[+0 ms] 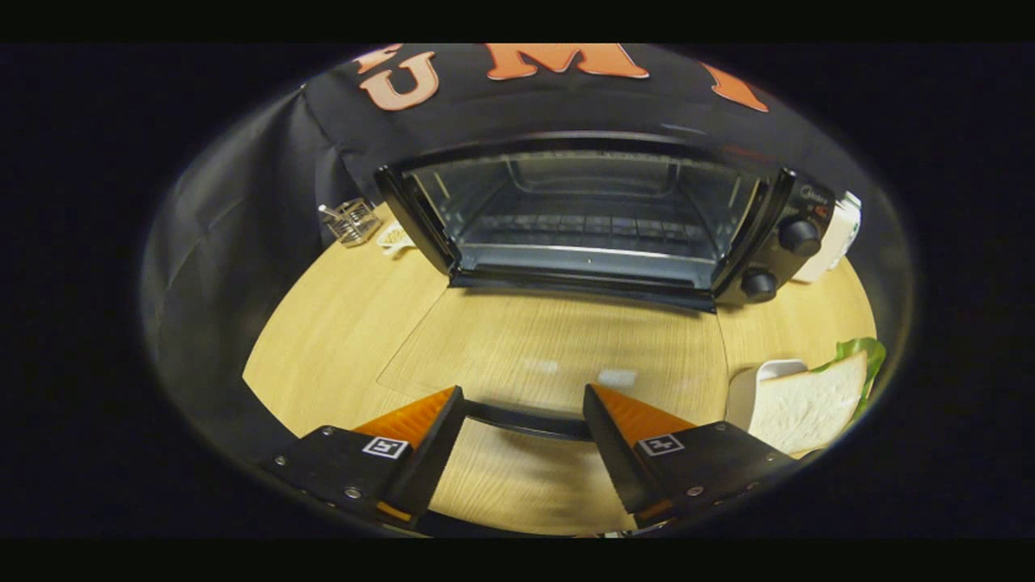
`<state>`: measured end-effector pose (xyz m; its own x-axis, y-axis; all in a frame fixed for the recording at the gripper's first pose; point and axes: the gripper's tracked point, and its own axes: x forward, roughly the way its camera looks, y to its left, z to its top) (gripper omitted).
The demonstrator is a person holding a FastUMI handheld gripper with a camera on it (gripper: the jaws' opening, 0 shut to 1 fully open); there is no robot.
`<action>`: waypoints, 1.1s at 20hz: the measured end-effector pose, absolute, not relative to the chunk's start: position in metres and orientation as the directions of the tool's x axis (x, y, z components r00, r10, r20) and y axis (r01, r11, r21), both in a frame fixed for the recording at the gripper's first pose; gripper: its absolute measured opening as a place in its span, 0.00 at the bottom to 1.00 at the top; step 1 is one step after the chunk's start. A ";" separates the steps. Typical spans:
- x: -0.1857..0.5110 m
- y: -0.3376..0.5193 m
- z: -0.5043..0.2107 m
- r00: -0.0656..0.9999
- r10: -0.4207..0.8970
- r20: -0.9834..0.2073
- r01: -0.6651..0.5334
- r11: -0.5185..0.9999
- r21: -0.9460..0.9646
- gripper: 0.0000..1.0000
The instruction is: Open the toaster oven, put the food inside, and close the toaster oven door.
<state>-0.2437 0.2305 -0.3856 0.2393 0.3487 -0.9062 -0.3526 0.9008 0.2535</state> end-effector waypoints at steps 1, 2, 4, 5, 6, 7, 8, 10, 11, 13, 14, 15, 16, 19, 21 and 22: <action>-0.247 0.232 -0.389 0.226 0.344 -0.912 -0.350 0.902 0.253 0.89; -0.245 0.233 -0.390 0.229 0.345 -0.910 -0.353 0.901 0.252 0.90; -0.242 0.234 -0.391 0.235 0.346 -0.909 -0.359 0.899 0.249 0.90; -0.244 0.233 -0.390 0.233 0.346 -0.909 -0.357 0.900 0.251 0.90; -0.243 0.233 -0.389 0.231 0.350 -0.908 -0.353 0.900 0.257 0.90; -0.242 0.232 -0.385 0.230 0.361 -0.904 -0.346 0.898 0.271 0.90; -0.241 0.232 -0.381 0.228 0.377 -0.898 -0.332 0.897 0.292 0.90; -0.233 0.225 -0.364 0.253 0.408 -0.877 -0.287 0.898 0.335 0.90; -0.229 0.218 -0.355 0.271 0.419 -0.867 -0.264 0.898 0.352 0.91; -0.216 0.199 -0.335 0.322 0.426 -0.846 -0.230 0.901 0.367 0.92; -0.209 0.187 -0.327 0.349 0.418 -0.839 -0.221 0.907 0.360 0.92; -0.204 0.174 -0.317 0.383 0.402 -0.832 -0.216 0.915 0.342 0.92; -0.198 0.159 -0.308 0.410 0.380 -0.829 -0.212 0.924 0.319 0.93; -0.183 0.114 -0.284 0.476 0.320 -0.819 -0.191 0.947 0.259 0.93; -0.165 0.084 -0.275 0.543 0.267 -0.796 -0.181 0.963 0.200 0.96; -0.156 0.066 -0.275 0.563 0.229 -0.794 -0.172 0.972 0.159 0.96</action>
